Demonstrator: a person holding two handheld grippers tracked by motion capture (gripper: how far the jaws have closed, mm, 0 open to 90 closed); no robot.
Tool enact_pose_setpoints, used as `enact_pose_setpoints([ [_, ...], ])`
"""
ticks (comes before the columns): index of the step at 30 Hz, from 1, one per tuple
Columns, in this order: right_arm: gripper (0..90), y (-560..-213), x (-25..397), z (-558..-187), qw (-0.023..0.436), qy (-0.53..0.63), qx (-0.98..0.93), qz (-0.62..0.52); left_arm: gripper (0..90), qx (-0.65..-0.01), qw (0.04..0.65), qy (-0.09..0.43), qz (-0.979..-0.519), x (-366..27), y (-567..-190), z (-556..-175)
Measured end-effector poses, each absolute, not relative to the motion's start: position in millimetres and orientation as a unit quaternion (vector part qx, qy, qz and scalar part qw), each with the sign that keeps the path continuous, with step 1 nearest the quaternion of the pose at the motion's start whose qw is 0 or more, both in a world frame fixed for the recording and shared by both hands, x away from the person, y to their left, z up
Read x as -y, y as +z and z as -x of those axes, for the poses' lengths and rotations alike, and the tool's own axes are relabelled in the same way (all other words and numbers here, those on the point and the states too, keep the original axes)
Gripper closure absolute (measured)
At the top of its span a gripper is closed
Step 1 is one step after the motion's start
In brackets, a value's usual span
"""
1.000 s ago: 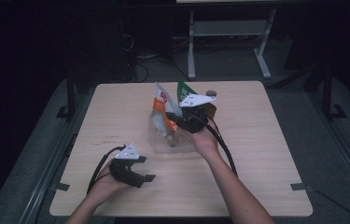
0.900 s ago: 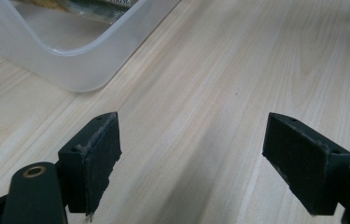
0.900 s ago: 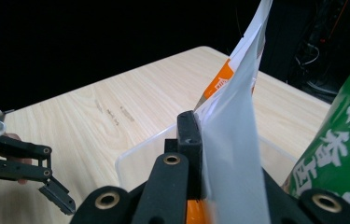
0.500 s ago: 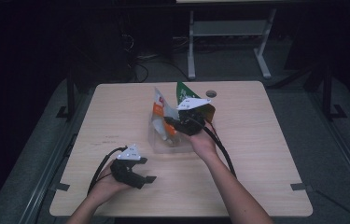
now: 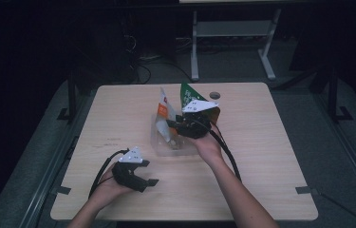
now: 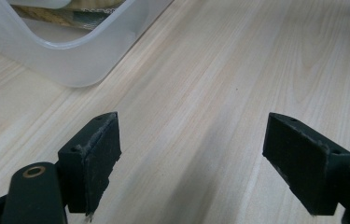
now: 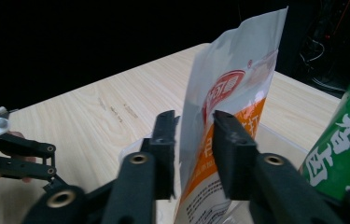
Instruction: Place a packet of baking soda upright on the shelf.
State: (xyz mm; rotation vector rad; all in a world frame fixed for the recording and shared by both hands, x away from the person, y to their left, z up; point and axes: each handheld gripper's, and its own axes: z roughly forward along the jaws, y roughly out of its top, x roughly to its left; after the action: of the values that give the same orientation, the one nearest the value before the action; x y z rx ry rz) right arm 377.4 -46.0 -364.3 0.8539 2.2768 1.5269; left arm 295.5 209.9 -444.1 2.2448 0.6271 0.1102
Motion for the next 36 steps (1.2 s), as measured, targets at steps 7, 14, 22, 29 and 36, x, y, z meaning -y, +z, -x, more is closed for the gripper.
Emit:
enact_pose_setpoints([
  [7, 49.3, -364.8, 51.7, -368.7, 0.146, 0.512, -0.793, -0.295, 18.5, -0.250, 0.394, 0.044, -0.883, -210.0, -444.0, -295.1],
  [14, 45.2, -364.5, 64.8, -354.6, 0.155, 0.507, -0.797, -0.289, 18.4, -0.249, 0.390, 0.044, -0.886, -210.4, -444.6, -295.5],
  [22, 43.8, -367.2, 81.1, -344.2, 0.139, 0.507, -0.804, -0.278, 18.4, -0.250, 0.390, 0.043, -0.885, -210.0, -444.8, -295.3],
  [29, 40.8, -371.8, 96.0, -335.9, 0.135, 0.493, -0.813, -0.277, 18.5, -0.248, 0.387, 0.043, -0.887, -210.8, -444.8, -295.7],
  [36, 37.7, -378.7, 115.2, -323.4, 0.134, 0.484, -0.820, -0.275, 18.5, -0.247, 0.388, 0.040, -0.887, -209.6, -445.7, -295.0],
])
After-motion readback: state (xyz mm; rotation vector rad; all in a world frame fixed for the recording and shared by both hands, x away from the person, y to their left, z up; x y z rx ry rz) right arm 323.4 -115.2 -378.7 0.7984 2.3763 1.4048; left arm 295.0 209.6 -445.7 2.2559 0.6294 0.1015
